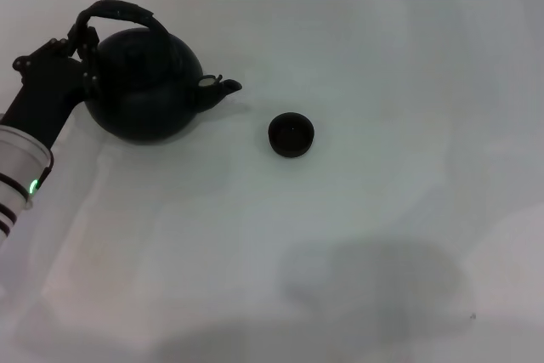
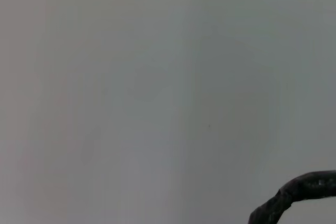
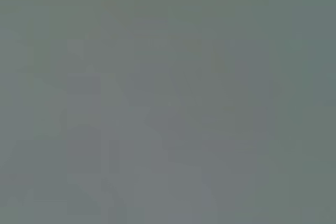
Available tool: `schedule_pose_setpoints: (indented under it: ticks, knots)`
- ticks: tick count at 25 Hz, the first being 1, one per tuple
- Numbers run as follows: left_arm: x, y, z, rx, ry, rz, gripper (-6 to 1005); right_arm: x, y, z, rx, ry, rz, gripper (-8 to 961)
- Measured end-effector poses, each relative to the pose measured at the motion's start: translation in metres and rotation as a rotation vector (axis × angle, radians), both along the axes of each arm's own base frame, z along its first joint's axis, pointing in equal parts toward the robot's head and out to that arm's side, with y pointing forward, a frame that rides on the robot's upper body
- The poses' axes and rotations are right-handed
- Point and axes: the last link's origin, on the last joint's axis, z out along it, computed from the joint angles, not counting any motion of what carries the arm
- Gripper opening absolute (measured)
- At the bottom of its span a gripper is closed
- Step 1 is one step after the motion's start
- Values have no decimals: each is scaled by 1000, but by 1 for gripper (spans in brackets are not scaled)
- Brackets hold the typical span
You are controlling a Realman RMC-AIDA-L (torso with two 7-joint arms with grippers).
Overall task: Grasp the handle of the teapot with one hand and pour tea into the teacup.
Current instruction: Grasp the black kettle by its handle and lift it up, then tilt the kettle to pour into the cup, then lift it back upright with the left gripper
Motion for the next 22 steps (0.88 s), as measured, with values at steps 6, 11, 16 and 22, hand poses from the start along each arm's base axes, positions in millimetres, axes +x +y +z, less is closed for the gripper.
schedule_pose_setpoints:
  ticks: [6, 11, 16, 22]
  knots:
    - [8, 9, 8, 33, 4, -45, 113, 1, 0, -1, -1, 3, -4, 824]
    - [21, 27, 16, 40, 50, -122, 112, 1, -1, -1, -1, 7, -7, 825]
    - [41, 42, 15, -13, 148, -257, 112, 4, -2, -2, -3, 8, -13, 825]
    - [56, 51, 11, -38, 233, -354, 113, 7, -4, -1, 2, 14, -22, 825]
